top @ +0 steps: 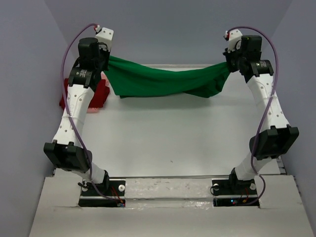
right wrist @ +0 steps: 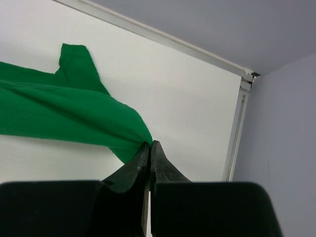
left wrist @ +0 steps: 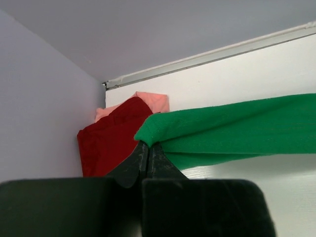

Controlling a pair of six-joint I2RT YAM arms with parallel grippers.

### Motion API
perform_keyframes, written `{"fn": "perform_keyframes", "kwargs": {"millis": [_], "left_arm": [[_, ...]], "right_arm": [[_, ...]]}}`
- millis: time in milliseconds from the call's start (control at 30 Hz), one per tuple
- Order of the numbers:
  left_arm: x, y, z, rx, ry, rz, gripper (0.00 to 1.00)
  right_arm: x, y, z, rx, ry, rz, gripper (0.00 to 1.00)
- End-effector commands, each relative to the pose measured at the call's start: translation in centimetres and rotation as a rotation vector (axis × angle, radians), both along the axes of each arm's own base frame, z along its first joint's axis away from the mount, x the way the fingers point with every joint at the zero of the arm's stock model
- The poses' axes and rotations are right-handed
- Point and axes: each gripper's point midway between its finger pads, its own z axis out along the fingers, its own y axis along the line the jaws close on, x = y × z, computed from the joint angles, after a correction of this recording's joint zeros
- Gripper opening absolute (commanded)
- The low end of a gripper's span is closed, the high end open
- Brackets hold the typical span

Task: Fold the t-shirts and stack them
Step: Flatten the tshirt out

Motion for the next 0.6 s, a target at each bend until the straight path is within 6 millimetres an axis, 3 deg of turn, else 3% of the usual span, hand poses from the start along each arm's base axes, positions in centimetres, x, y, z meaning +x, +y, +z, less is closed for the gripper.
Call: {"fn": "perform_keyframes", "kwargs": {"millis": [0, 100, 300, 500, 567], "left_arm": [[-3.5, 2.4, 7.2, 0.023, -0.203, 0.081, 0.0], [-4.7, 3.1, 8.8, 0.028, -0.247, 0.106, 0.0], [-9.3, 2.1, 13.4, -0.023, -0.359, 0.004, 0.0], [-14.7, 2.4, 15.8, -0.069, -0.448, -0.067, 0.0], [-15.6, 2.9, 16.0, -0.074, -0.462, -0.061, 0.0]], "right_arm": [[-4.2, -0.6, 4.4, 0.017, -0.092, -0.009, 0.0], [-6.1, -0.7, 5.2, 0.025, -0.114, -0.01, 0.0], [-11.2, -0.3, 10.0, 0.067, -0.23, 0.012, 0.0], [-15.7, -0.6, 13.5, 0.079, -0.321, 0.011, 0.0], [-16.2, -0.7, 13.9, 0.078, -0.334, 0.005, 0.0]]}}
